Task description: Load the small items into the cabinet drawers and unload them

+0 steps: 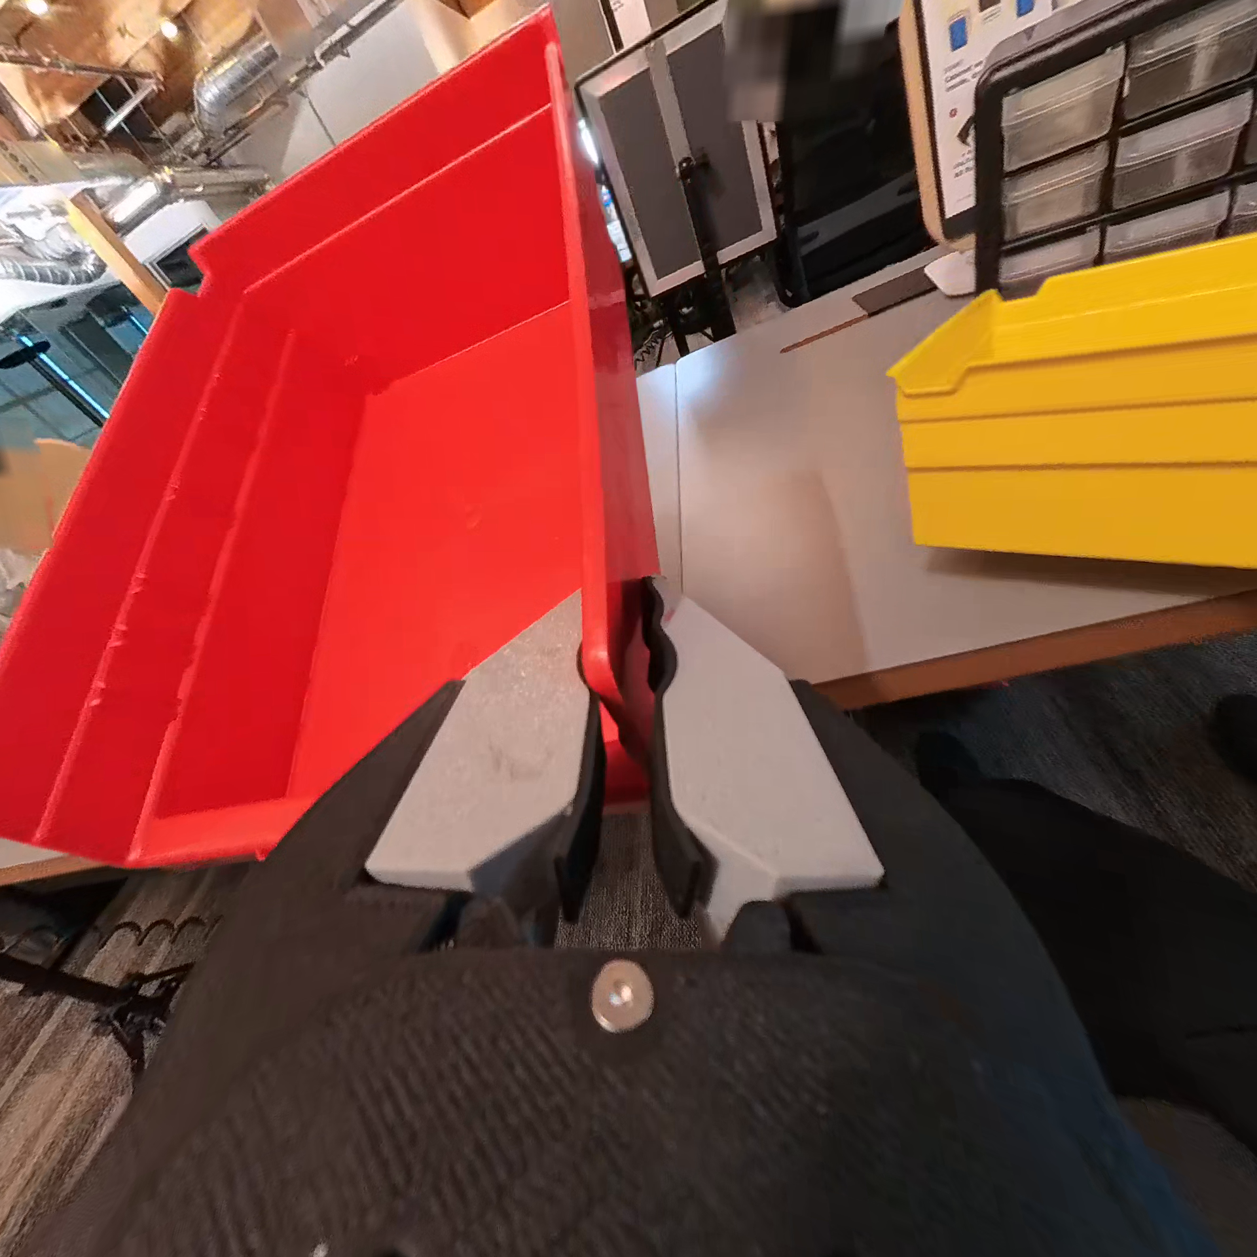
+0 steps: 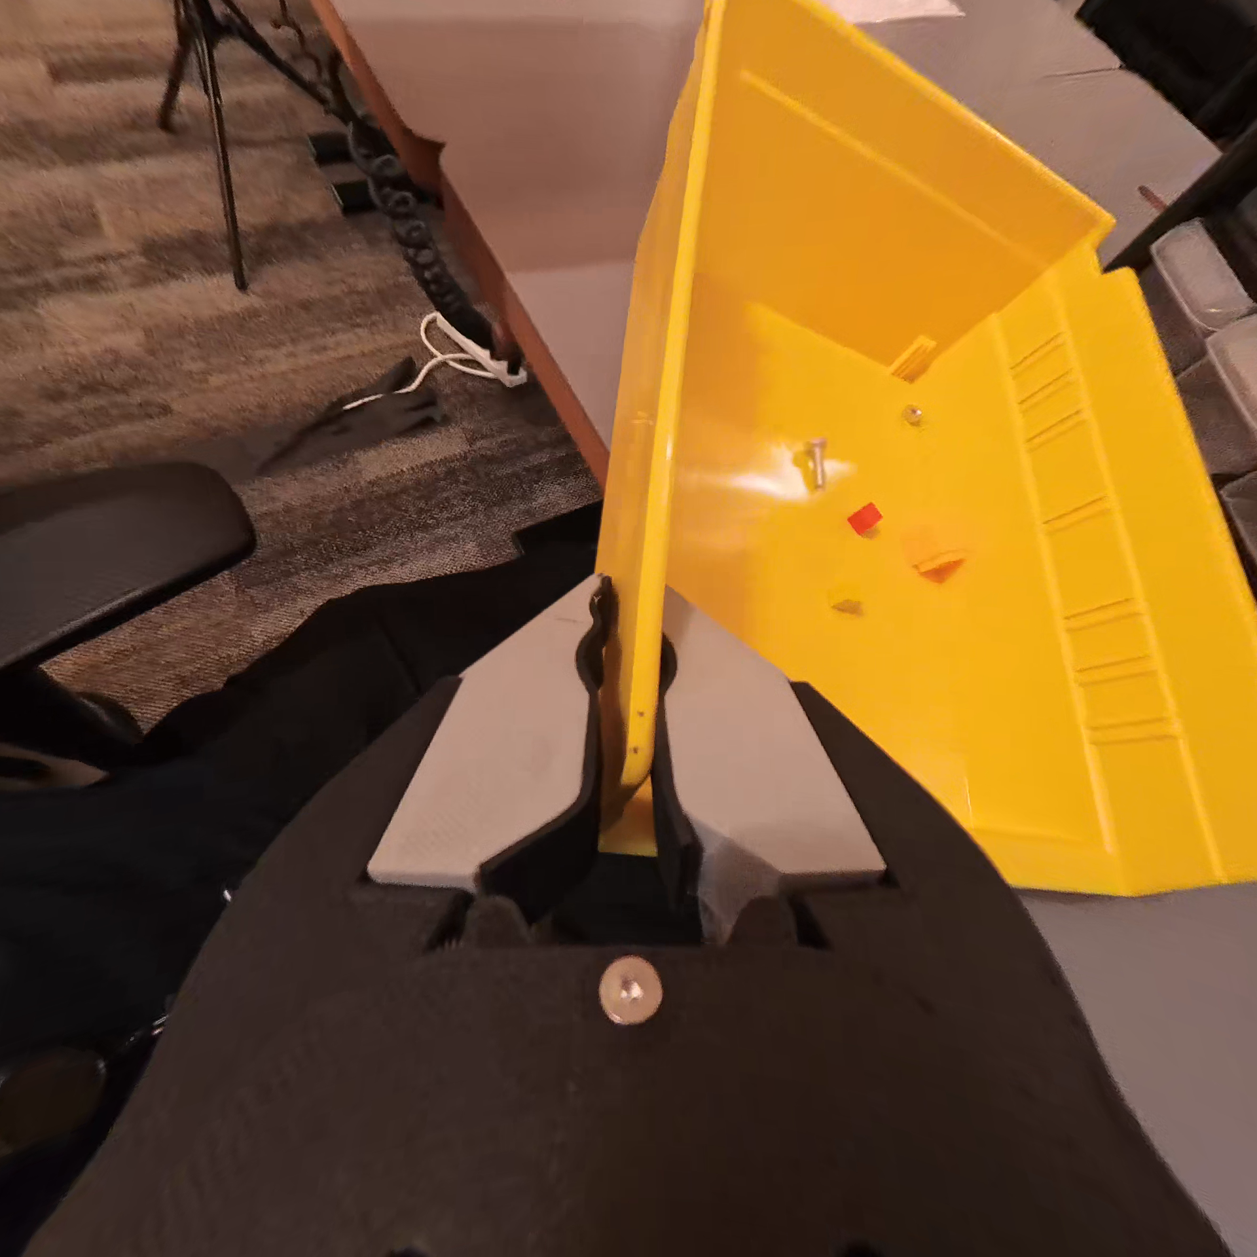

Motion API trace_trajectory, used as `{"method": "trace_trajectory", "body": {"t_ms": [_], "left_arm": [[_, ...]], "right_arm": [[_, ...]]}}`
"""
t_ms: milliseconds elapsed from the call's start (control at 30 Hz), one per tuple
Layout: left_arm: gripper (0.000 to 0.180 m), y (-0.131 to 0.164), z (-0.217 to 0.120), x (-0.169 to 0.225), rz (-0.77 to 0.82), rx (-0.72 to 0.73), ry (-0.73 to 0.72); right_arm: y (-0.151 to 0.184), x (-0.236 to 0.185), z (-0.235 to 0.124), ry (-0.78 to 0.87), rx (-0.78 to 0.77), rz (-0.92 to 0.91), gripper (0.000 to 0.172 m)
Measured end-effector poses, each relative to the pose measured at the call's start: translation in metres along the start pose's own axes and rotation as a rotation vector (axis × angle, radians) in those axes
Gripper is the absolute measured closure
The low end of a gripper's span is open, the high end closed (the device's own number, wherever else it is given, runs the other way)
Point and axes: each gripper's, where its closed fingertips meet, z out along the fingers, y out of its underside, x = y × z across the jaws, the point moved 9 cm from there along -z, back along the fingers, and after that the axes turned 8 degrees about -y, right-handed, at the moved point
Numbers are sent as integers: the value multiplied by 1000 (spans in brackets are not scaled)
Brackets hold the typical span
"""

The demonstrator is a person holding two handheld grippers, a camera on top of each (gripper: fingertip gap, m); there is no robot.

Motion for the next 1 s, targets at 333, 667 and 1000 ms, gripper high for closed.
{"method": "trace_trajectory", "body": {"t_ms": [333,667,1000], "left_arm": [[176,24,4,-2,-46,-35,1],[176,28,2,-3,-60,-42,-4],[176,50,8,5,-98,-69,50]], "right_arm": [[-39,-26,44,-48,0,-94,168],[-122,7,181,42,-9,-33,166],[-193,21,210,175,131,-105,165]]}}
